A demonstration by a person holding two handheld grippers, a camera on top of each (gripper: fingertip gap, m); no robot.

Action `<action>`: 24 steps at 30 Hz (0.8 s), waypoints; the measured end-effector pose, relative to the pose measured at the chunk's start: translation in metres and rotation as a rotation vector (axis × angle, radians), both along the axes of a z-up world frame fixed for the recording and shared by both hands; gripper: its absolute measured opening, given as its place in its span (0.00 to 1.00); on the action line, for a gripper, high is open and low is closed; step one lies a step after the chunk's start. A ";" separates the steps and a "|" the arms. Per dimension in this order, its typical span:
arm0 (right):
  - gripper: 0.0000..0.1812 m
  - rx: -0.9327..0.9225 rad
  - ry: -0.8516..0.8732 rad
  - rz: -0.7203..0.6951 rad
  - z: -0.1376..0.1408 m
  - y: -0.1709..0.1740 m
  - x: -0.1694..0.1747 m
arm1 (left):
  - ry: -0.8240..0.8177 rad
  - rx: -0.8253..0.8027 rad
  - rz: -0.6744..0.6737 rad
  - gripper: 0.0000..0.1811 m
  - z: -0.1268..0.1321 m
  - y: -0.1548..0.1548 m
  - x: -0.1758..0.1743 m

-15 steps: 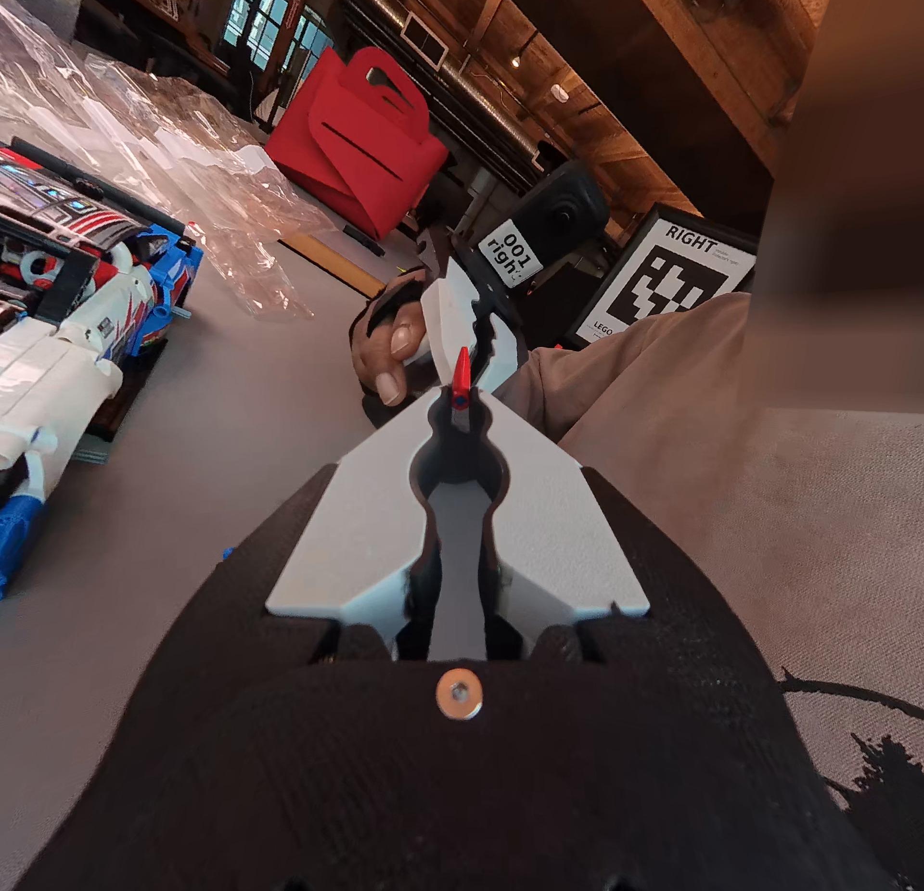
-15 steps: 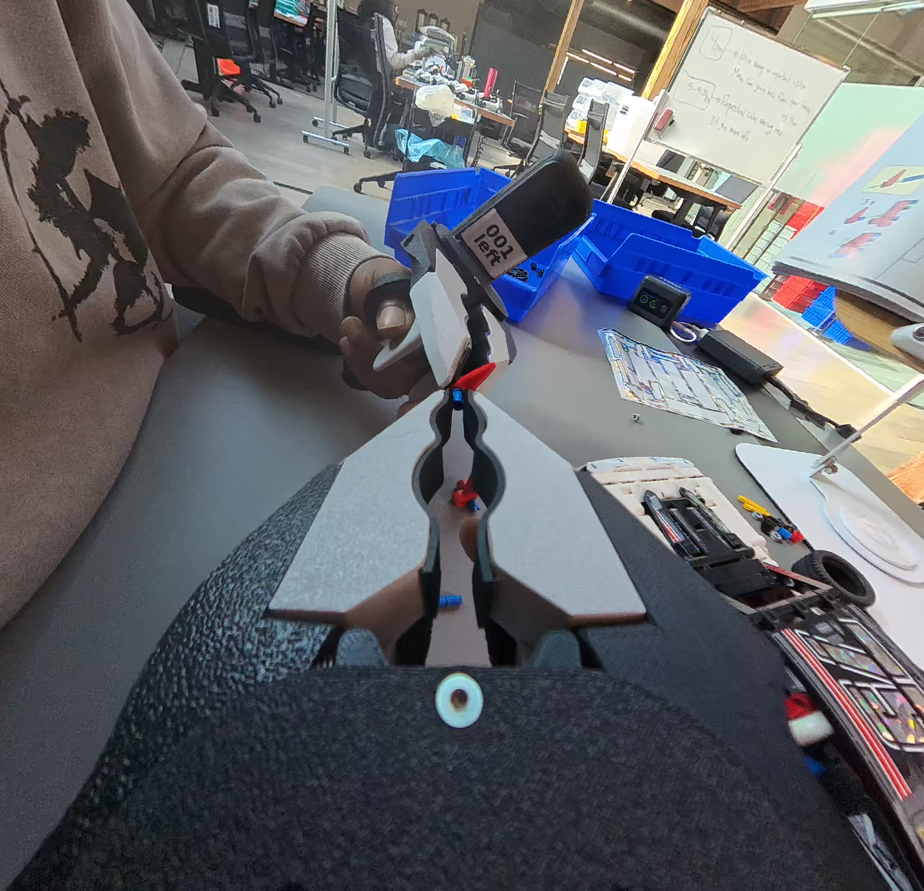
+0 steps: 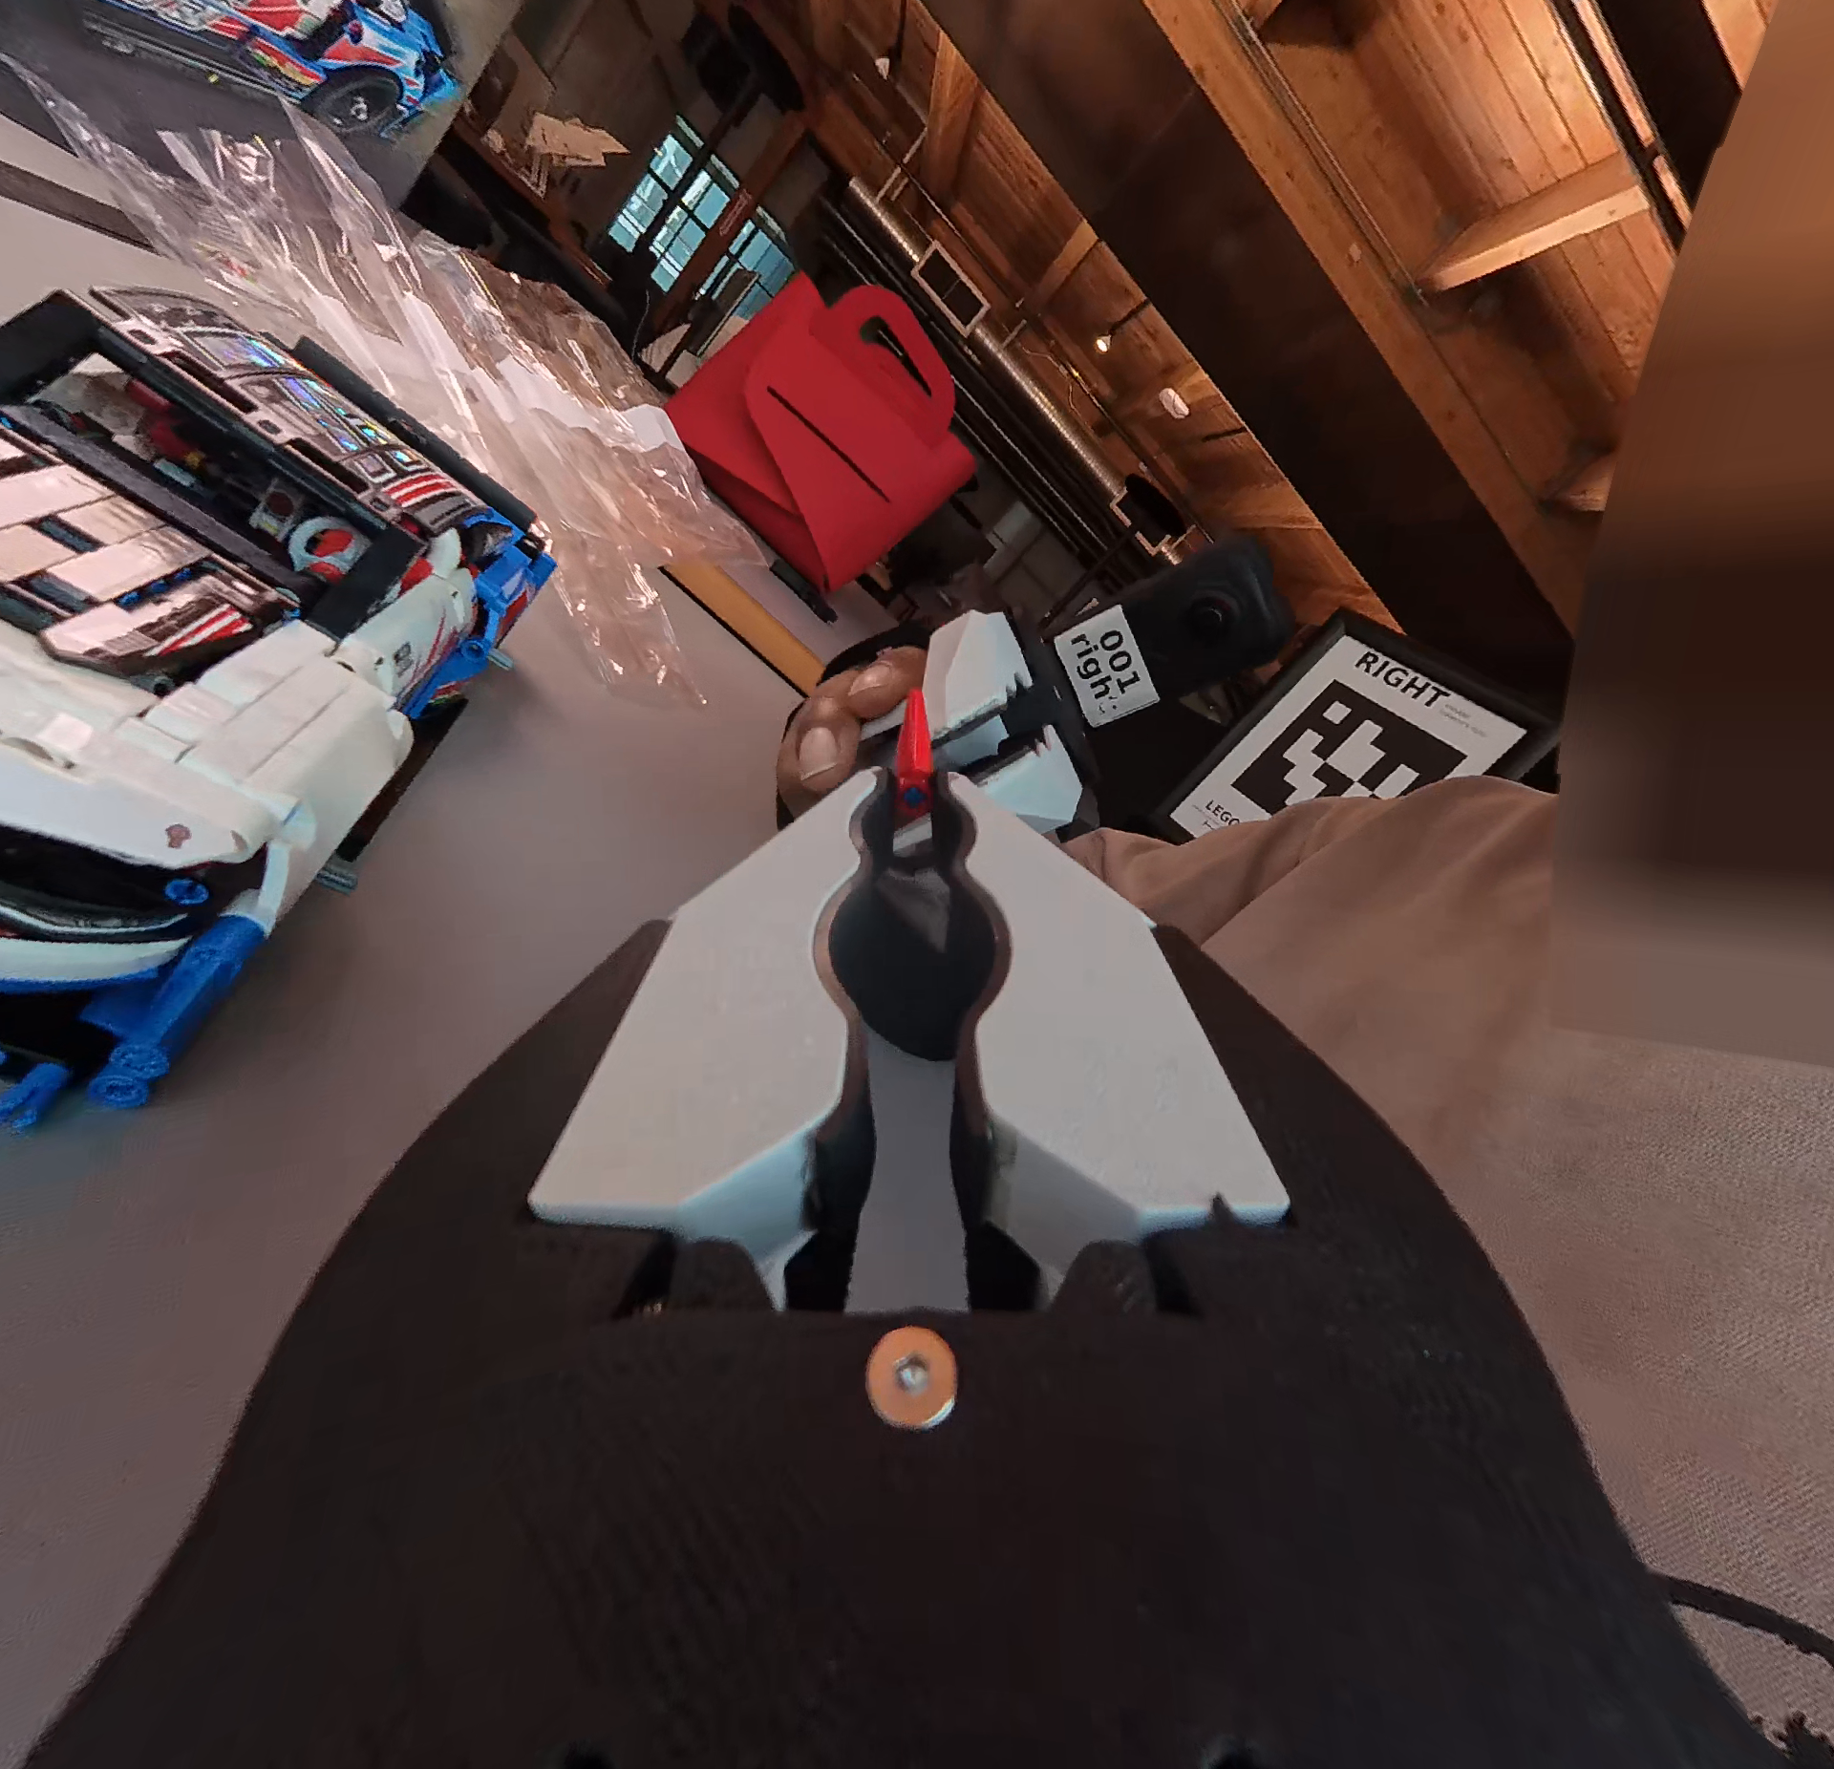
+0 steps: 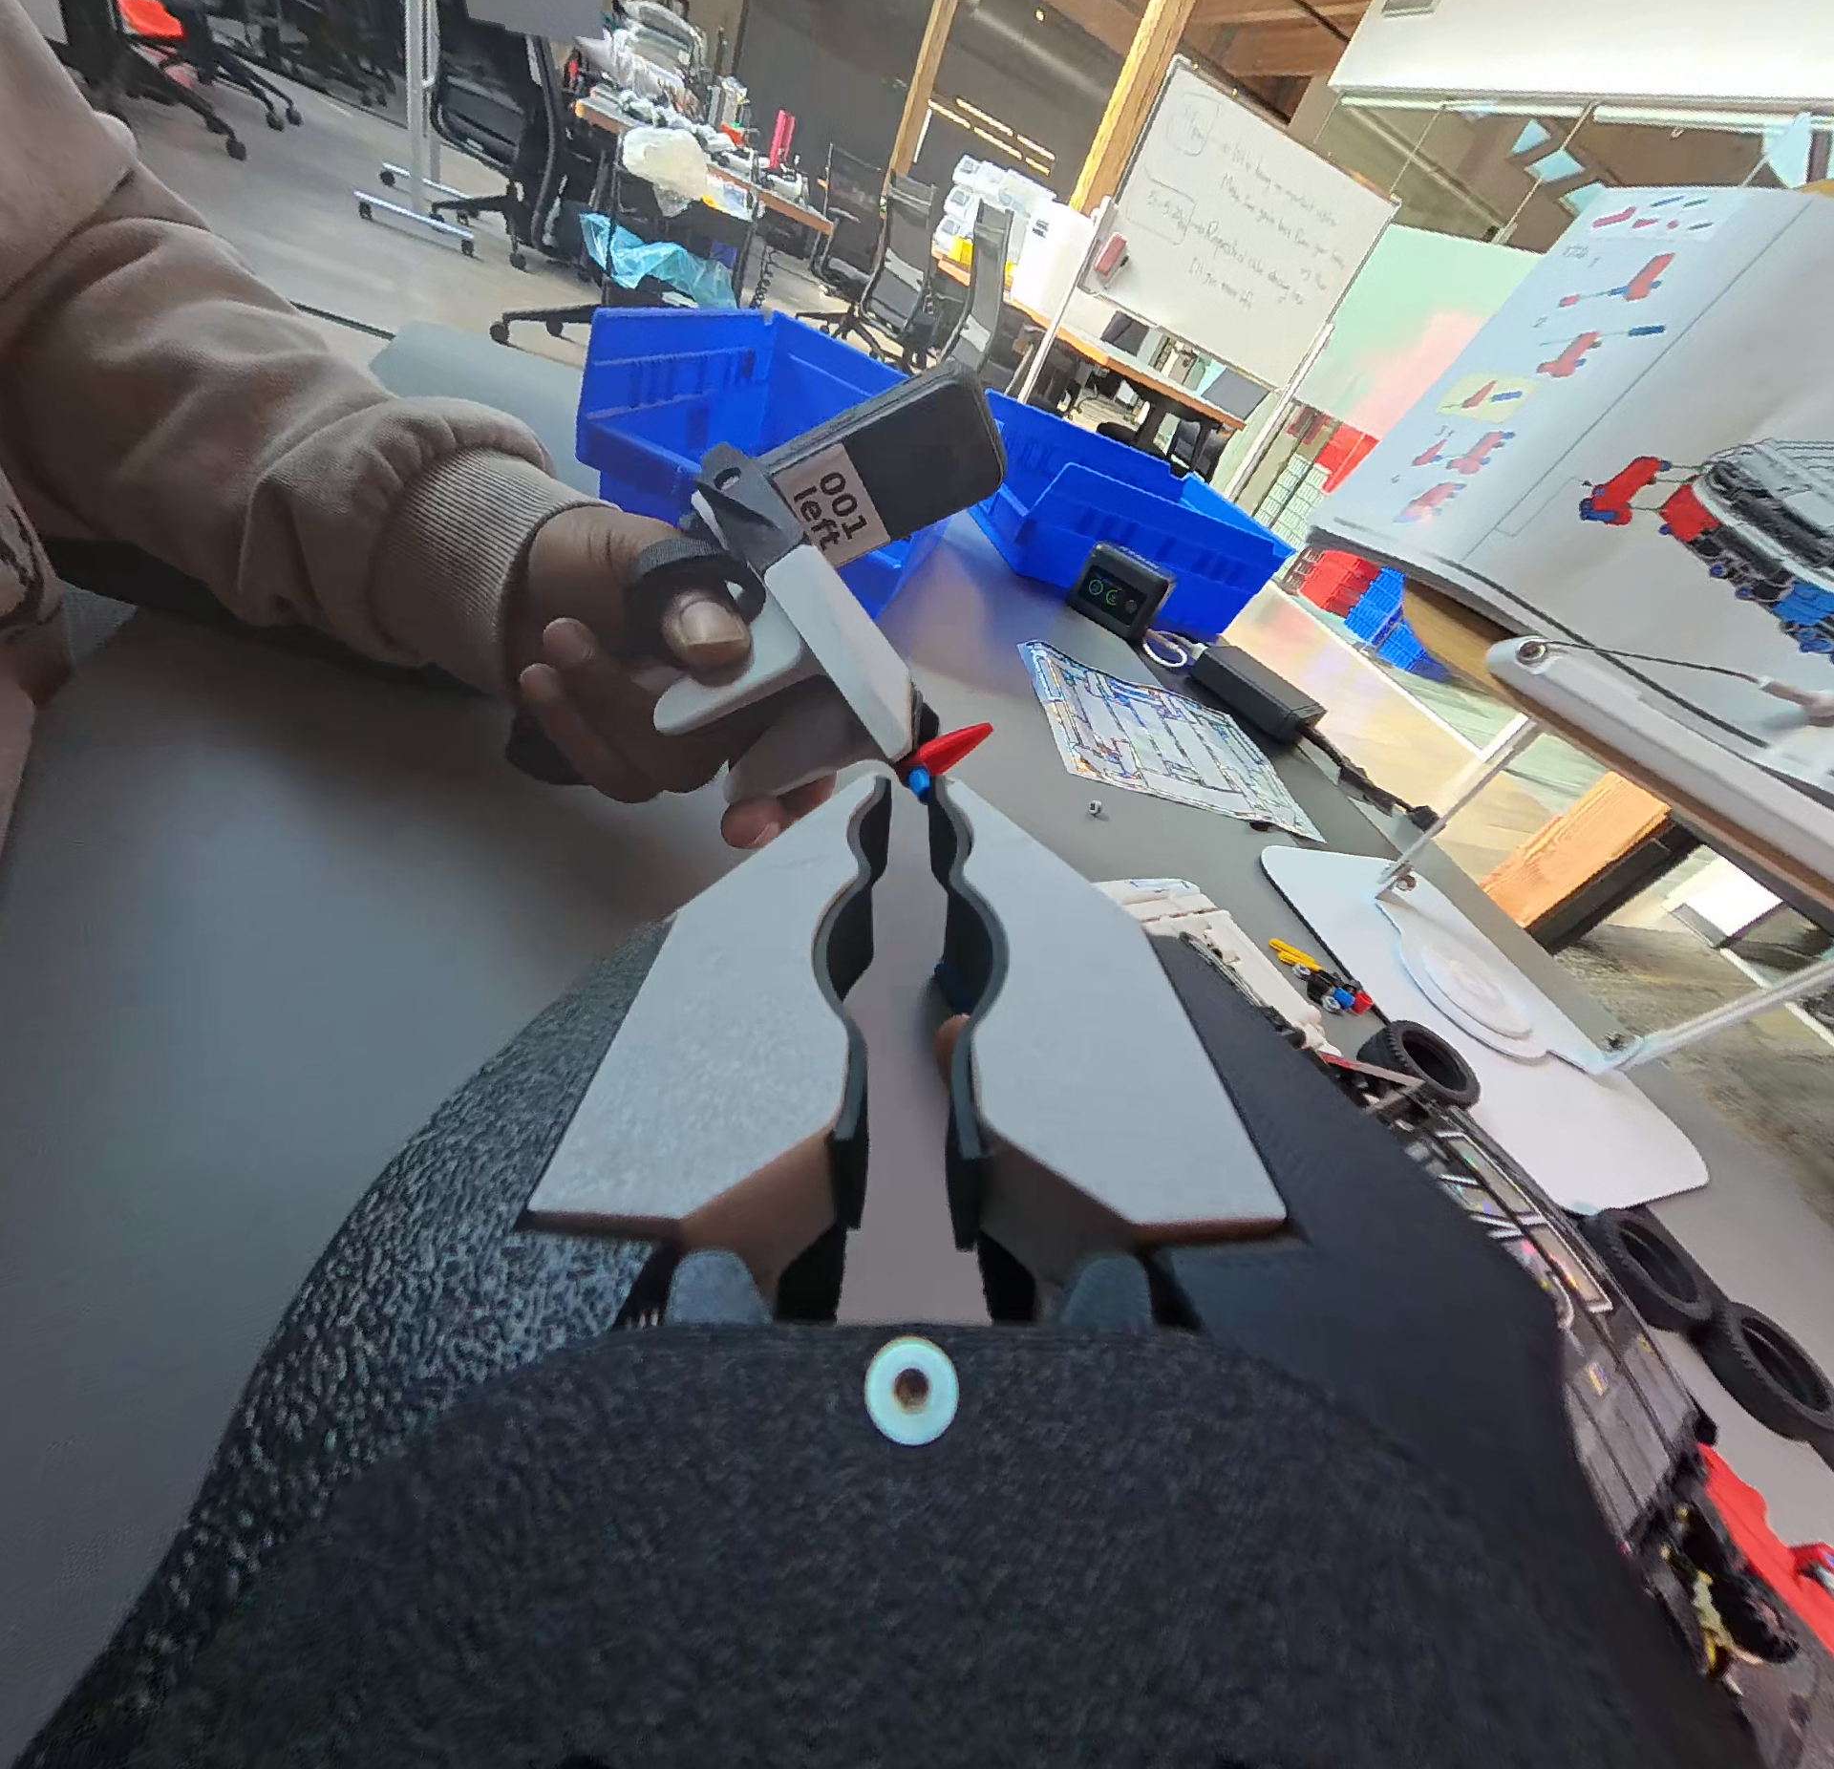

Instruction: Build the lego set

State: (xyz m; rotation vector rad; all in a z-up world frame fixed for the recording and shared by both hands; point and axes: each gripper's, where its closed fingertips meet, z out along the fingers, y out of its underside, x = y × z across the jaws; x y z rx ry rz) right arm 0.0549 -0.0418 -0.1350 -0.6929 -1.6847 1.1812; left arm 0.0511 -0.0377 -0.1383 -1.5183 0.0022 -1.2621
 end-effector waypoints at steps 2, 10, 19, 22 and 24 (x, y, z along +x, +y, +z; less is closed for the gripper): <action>0.00 0.013 -0.002 -0.023 -0.003 0.001 -0.003 | -0.015 -0.001 -0.002 0.03 0.002 0.000 0.001; 0.00 0.002 -0.014 -0.016 -0.005 -0.003 -0.003 | 0.077 0.001 0.015 0.03 -0.001 -0.004 0.002; 0.04 0.001 -0.236 0.063 -0.038 -0.001 -0.013 | 0.411 0.129 0.175 0.03 0.012 -0.005 -0.035; 0.09 0.070 -0.422 0.121 -0.074 -0.001 -0.014 | 0.506 0.142 0.277 0.03 0.010 -0.011 -0.069; 0.13 0.125 -0.519 0.164 -0.091 -0.005 -0.017 | 0.487 0.132 0.308 0.03 0.007 -0.013 -0.082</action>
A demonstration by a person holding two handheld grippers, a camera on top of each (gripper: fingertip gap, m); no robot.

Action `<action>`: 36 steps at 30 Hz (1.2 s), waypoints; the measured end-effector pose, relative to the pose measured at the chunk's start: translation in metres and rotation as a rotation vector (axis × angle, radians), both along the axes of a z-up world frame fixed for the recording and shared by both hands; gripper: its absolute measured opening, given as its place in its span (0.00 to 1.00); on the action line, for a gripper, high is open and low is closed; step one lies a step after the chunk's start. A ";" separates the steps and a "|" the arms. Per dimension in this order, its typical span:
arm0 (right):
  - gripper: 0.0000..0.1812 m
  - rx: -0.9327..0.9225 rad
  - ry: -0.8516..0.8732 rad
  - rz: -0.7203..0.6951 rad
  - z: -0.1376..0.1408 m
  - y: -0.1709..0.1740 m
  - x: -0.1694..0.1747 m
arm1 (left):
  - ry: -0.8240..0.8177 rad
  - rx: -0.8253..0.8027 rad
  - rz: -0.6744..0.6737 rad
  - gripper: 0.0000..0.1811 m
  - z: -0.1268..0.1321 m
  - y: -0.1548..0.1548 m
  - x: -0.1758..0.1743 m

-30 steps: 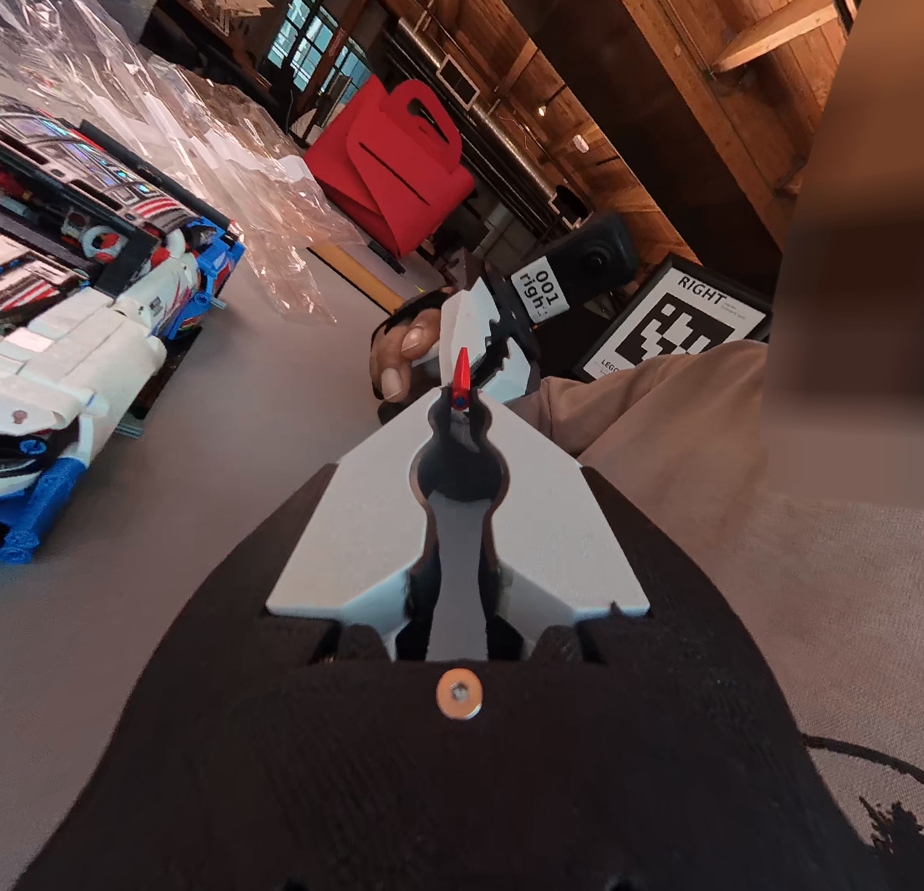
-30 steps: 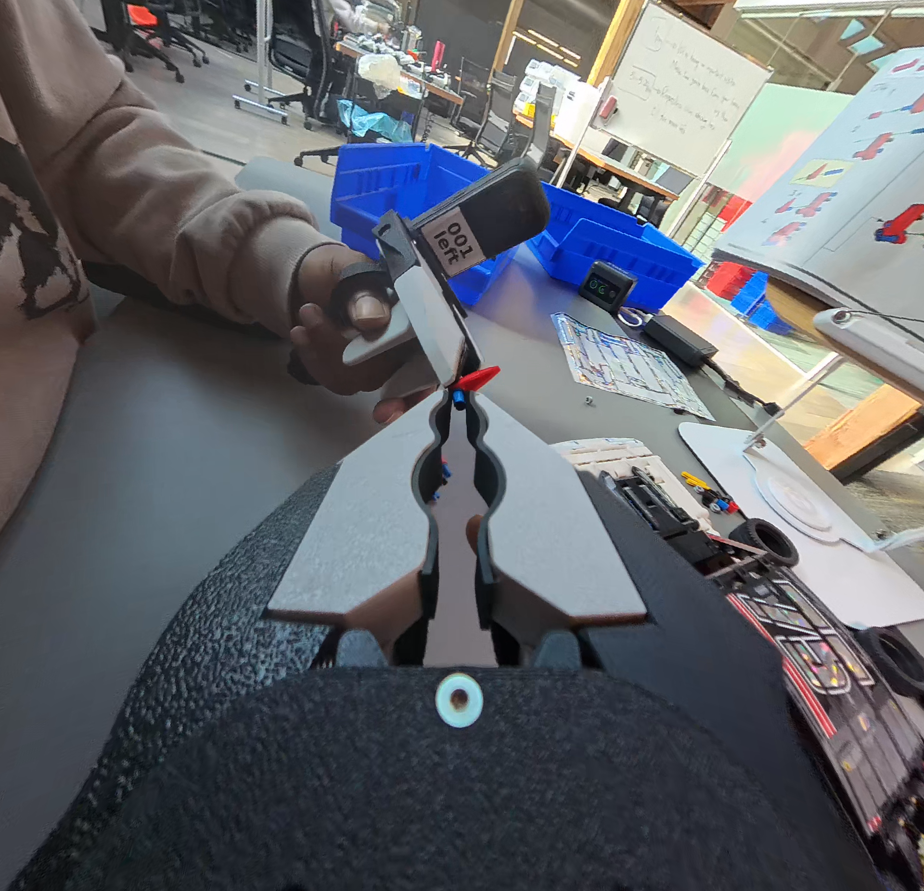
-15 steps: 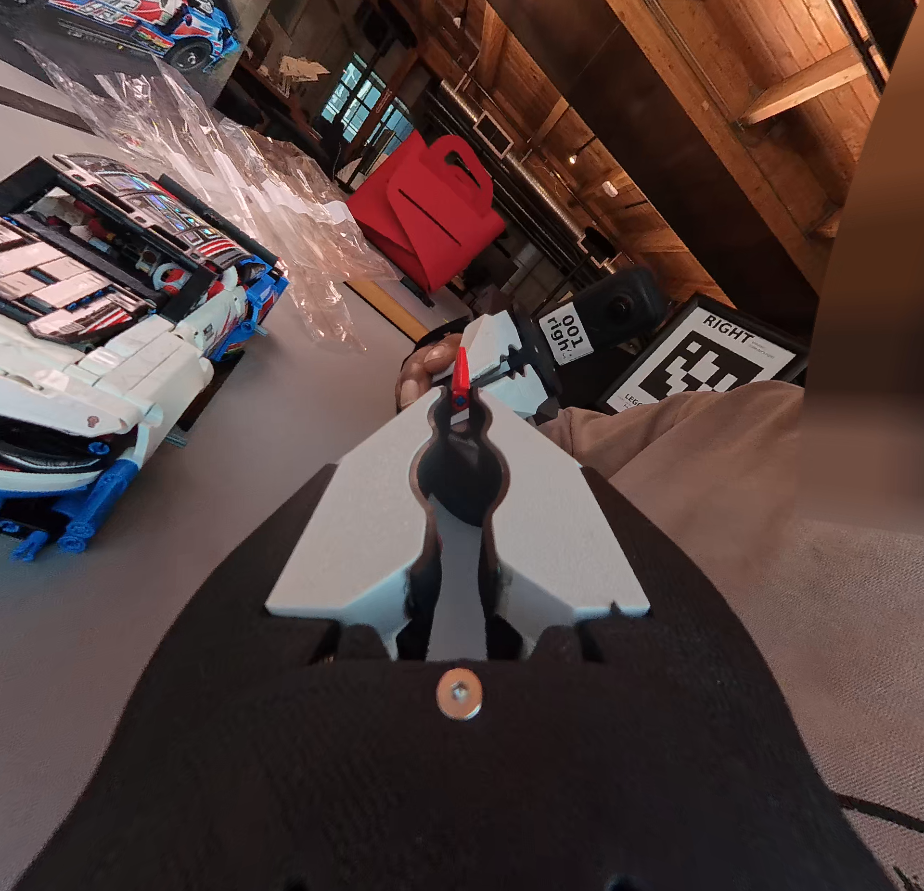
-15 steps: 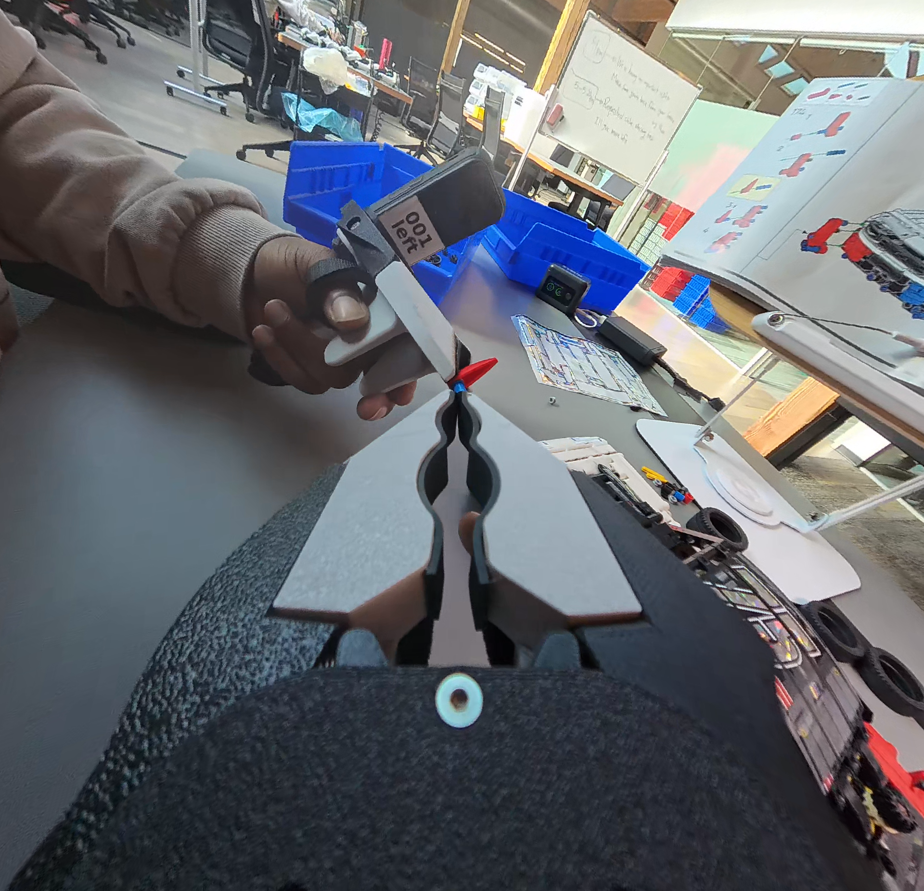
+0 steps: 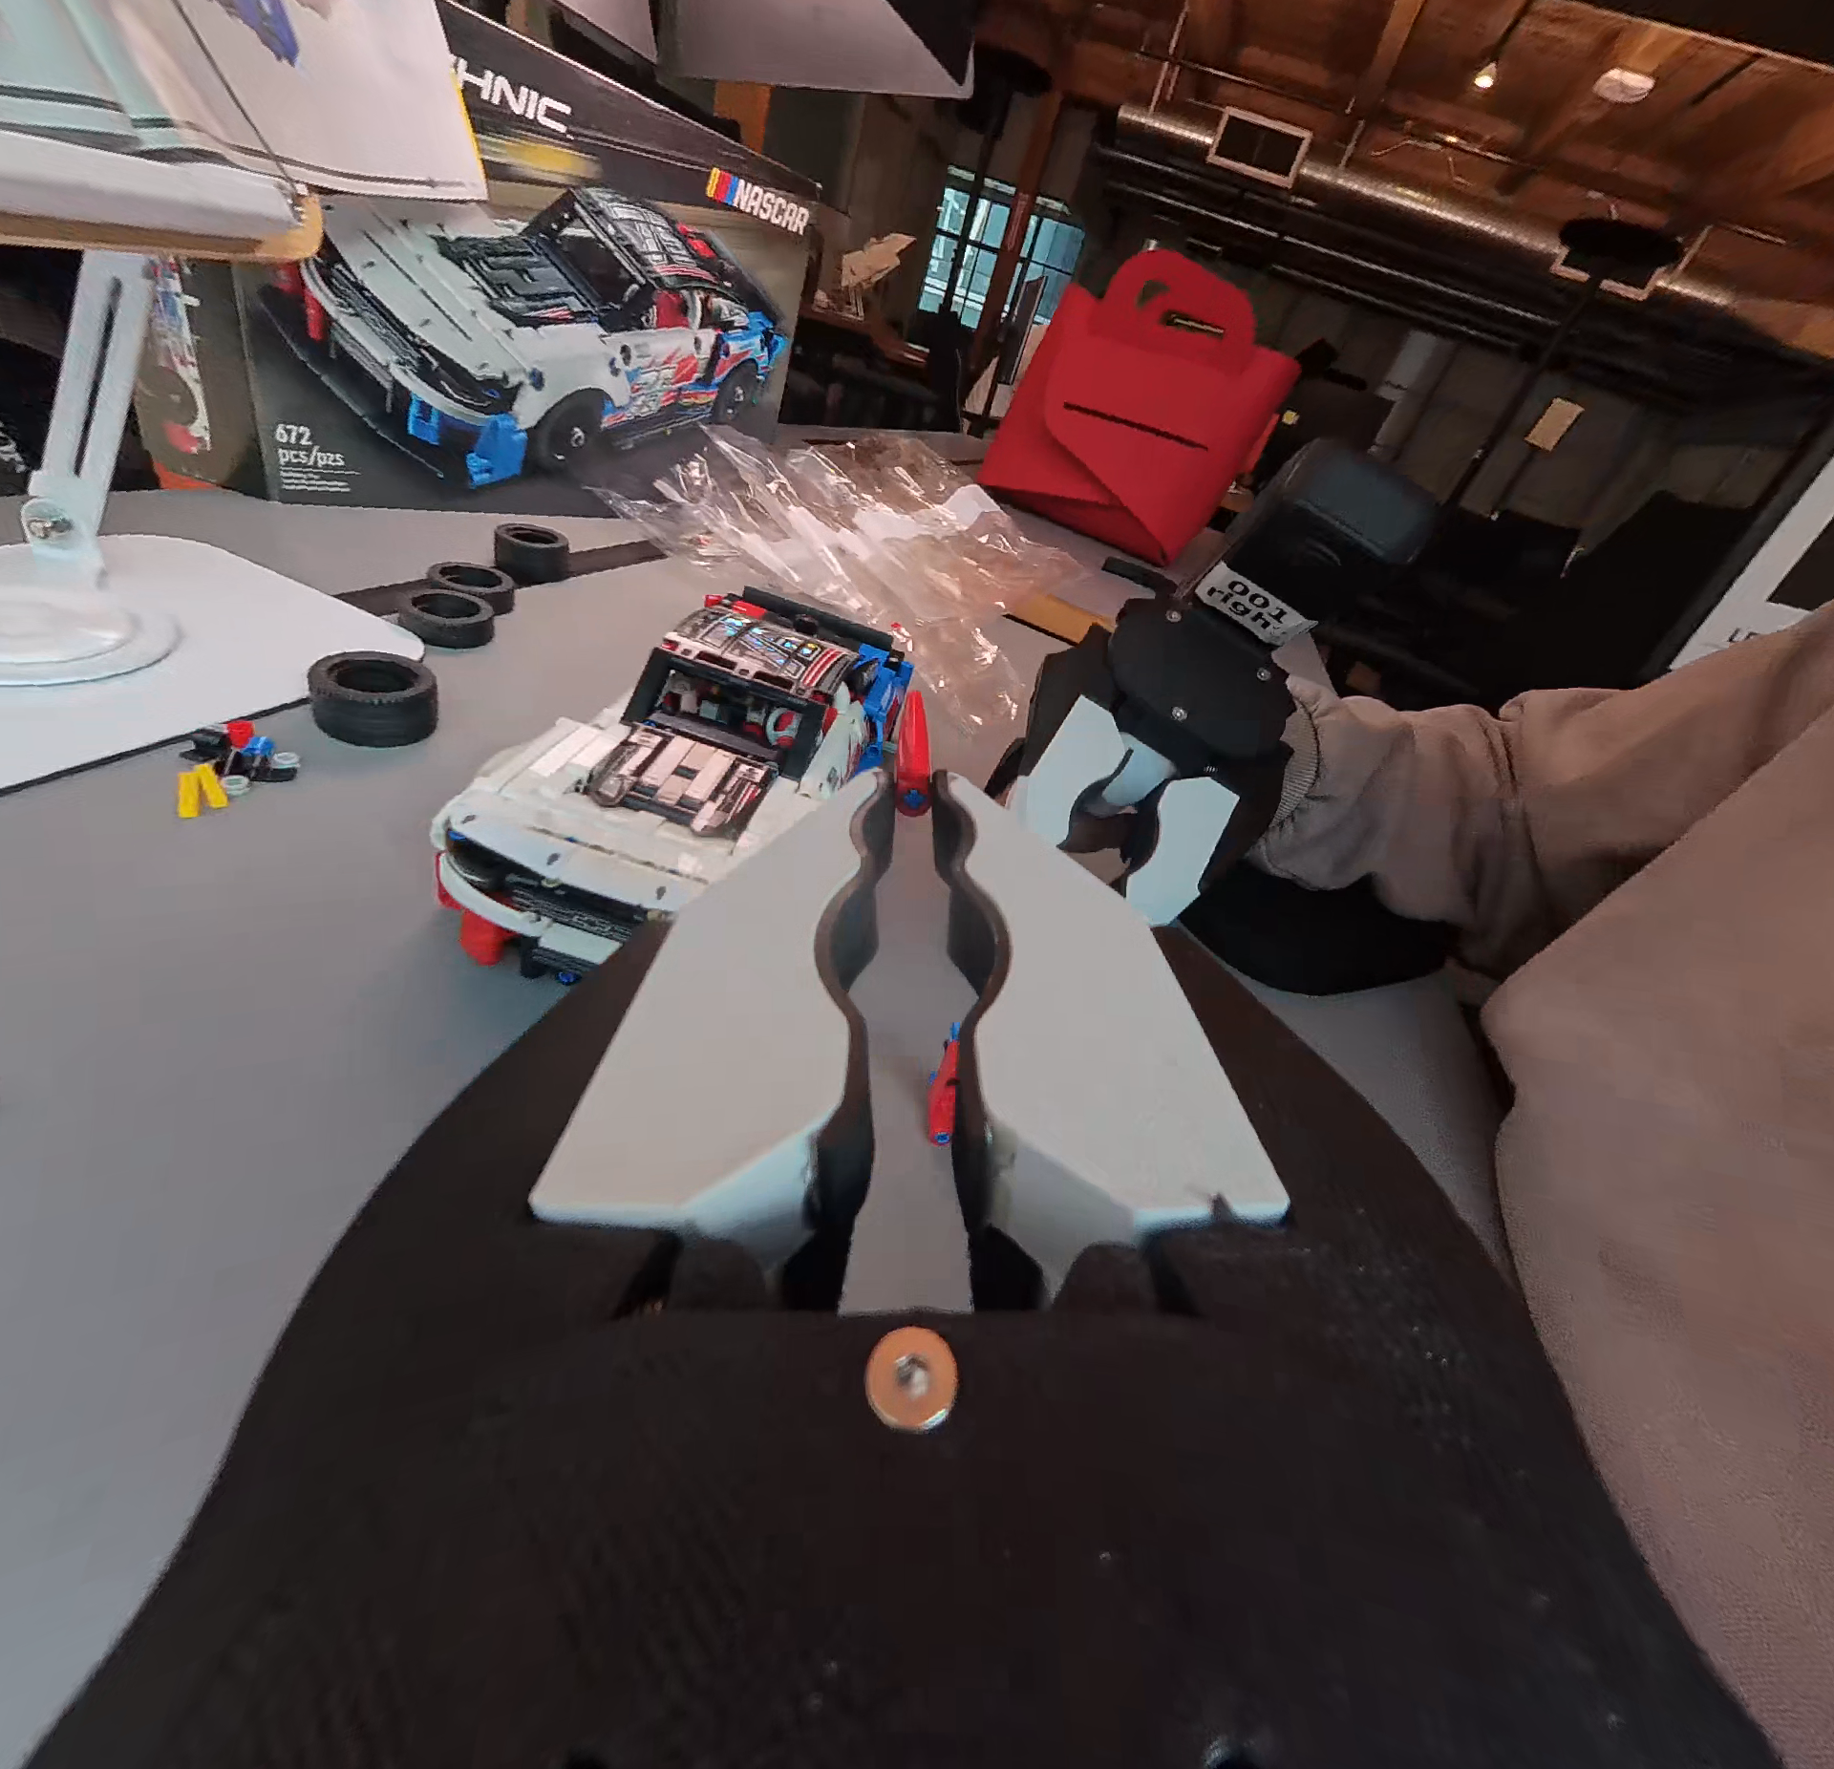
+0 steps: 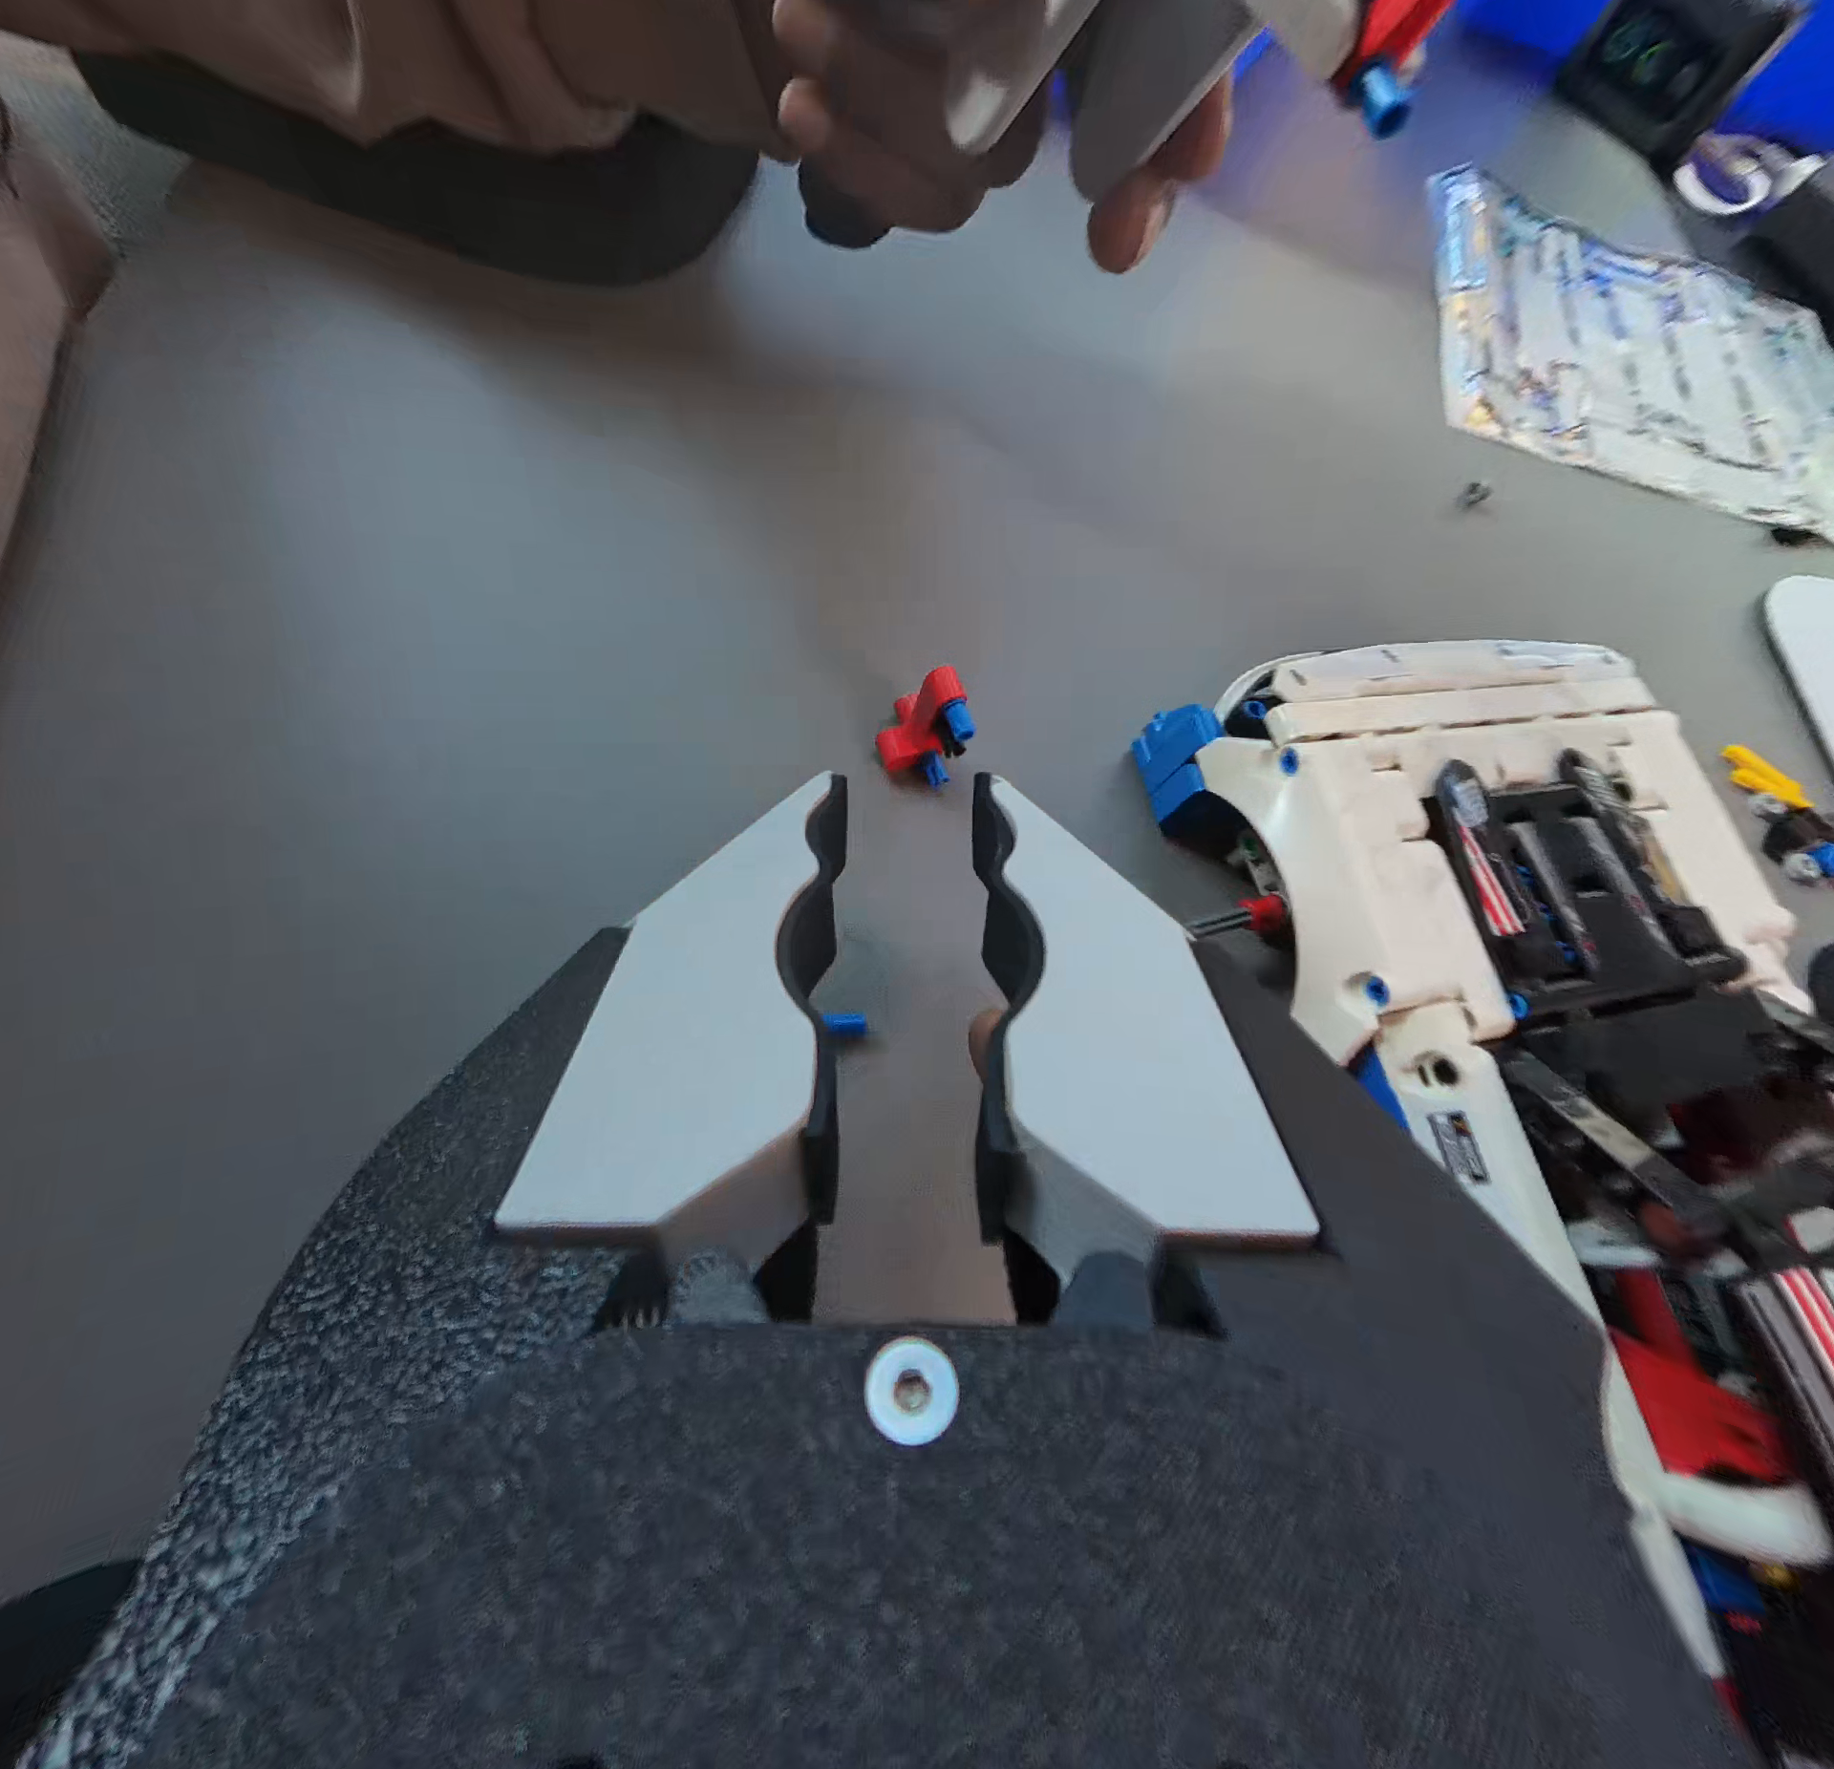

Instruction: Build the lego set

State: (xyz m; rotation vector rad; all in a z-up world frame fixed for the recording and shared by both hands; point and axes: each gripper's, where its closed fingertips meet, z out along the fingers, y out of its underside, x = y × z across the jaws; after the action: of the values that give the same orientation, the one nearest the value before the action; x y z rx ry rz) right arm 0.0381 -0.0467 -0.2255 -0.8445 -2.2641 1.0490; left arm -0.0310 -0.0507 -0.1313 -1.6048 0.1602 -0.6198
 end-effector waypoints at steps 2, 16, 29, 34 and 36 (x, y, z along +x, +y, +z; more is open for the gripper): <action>0.14 0.026 -0.073 0.048 -0.010 -0.005 -0.004 | -0.035 -0.002 -0.001 0.03 -0.001 0.000 -0.006; 0.06 0.081 -0.250 0.196 -0.027 -0.024 -0.022 | -0.083 -0.004 -0.018 0.03 -0.004 0.001 -0.002; 0.06 0.071 -0.249 0.191 -0.027 -0.028 -0.011 | -0.066 -0.038 -0.053 0.03 -0.014 0.004 0.012; 0.06 0.083 -0.242 0.151 -0.028 -0.020 -0.011 | -0.068 -0.060 -0.085 0.03 -0.016 0.003 0.018; 0.06 0.082 -0.239 0.142 -0.028 -0.019 -0.011 | -0.050 -0.056 -0.083 0.03 -0.017 0.003 0.019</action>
State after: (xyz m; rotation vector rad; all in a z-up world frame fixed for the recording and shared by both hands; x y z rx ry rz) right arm 0.0272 -0.0661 -0.2533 -0.8222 -2.5812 0.9513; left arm -0.0117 -0.0480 -0.1484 -1.6413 0.1747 -0.7335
